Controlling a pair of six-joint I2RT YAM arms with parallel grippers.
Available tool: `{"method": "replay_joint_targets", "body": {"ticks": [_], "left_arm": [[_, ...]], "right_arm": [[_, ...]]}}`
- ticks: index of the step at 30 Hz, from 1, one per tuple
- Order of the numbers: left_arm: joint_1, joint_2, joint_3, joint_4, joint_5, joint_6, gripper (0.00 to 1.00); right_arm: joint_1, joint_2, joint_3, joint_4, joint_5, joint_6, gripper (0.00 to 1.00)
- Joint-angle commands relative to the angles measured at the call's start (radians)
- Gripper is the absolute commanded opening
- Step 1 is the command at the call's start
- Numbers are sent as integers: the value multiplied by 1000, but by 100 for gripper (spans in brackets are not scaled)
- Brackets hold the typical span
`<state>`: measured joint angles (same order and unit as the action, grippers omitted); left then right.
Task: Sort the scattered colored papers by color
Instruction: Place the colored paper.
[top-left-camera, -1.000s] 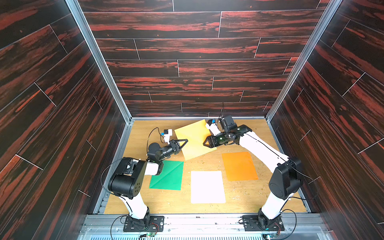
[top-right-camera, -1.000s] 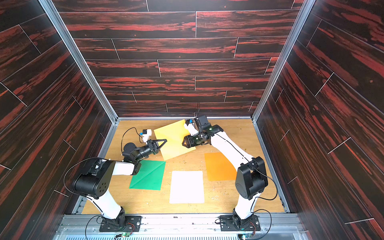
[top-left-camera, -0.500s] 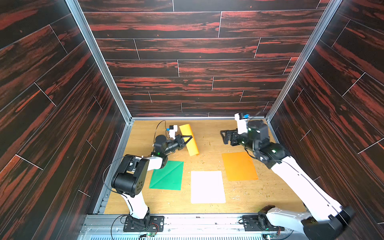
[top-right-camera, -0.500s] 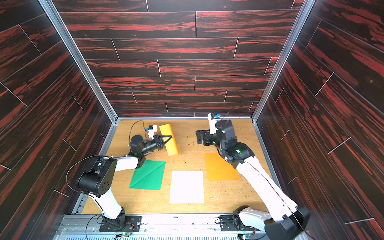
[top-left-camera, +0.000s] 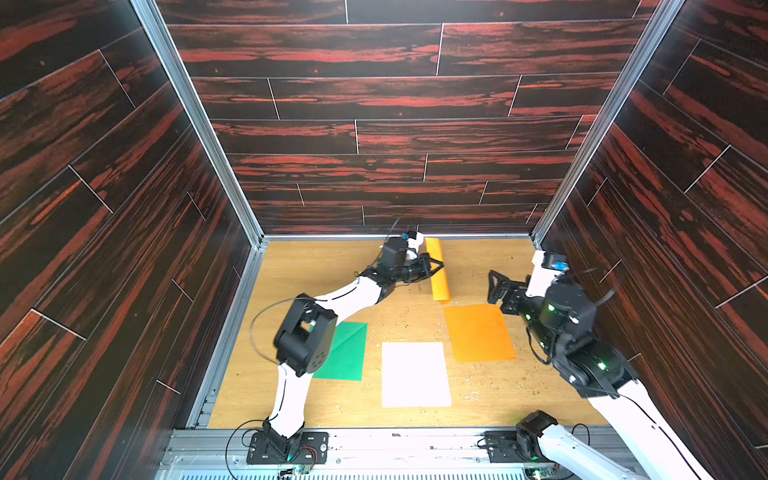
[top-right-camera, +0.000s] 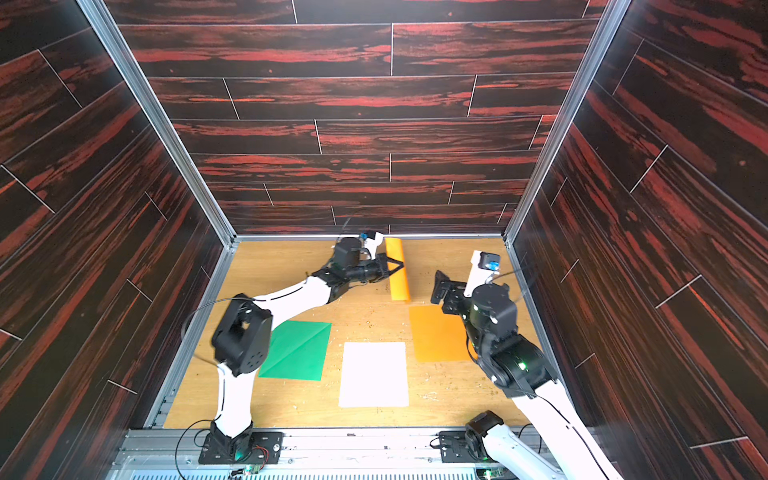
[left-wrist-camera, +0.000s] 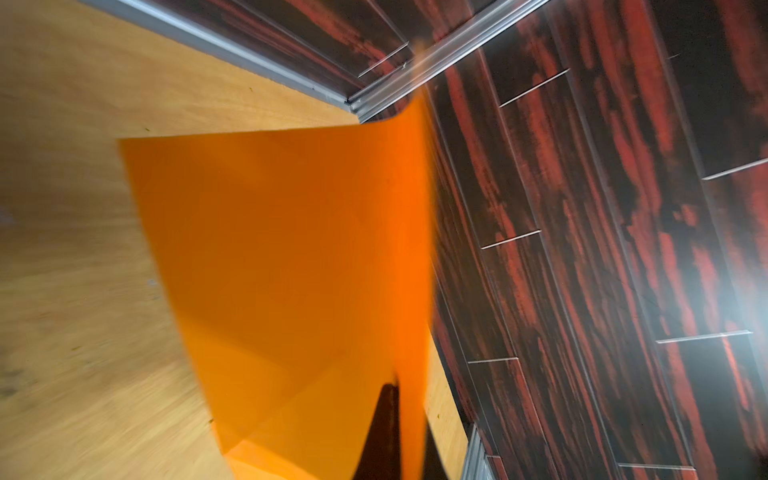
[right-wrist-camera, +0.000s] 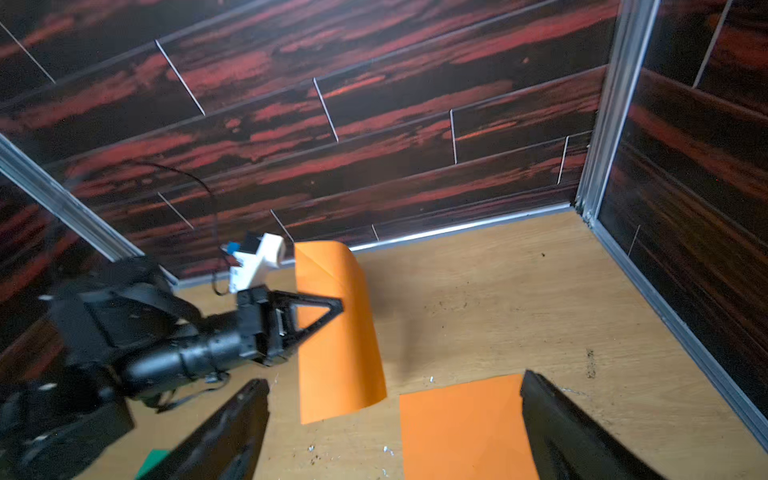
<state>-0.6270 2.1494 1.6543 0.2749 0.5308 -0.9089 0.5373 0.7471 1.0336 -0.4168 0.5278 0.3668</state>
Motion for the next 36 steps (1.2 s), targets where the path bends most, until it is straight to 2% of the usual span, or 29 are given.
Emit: {"method": "replay_joint_targets", "body": {"ticks": [1, 7, 13, 15, 20, 22, 25, 31, 36], "left_arm": [[-59, 102, 121, -76, -38, -37, 0], [-158, 243, 311, -4, -59, -143, 0], [-178, 230, 230, 227, -110, -271, 0], [-181, 227, 245, 271, -117, -306, 0], [-206, 285, 458, 177, -102, -321, 0], [-216, 299, 482, 177, -107, -337, 0], [-232, 308, 441, 215, -114, -367, 0], [-254, 290, 160, 455, -162, -493, 0], [-261, 228, -49, 499, -214, -474, 0]], "right_arm": [[-2, -71, -16, 30, 60, 19, 98], [-2, -104, -24, 21, 99, 6, 98], [-2, -85, -53, 20, 106, 9, 98], [-2, -70, -64, 19, 104, 20, 98], [-2, -51, -75, 43, 81, 37, 98], [-2, -54, -74, 54, 70, 37, 98], [-2, -55, -65, 57, 63, 29, 98], [-2, -60, -77, 50, 68, 30, 98], [-2, -64, -96, 52, 58, 37, 98]]}}
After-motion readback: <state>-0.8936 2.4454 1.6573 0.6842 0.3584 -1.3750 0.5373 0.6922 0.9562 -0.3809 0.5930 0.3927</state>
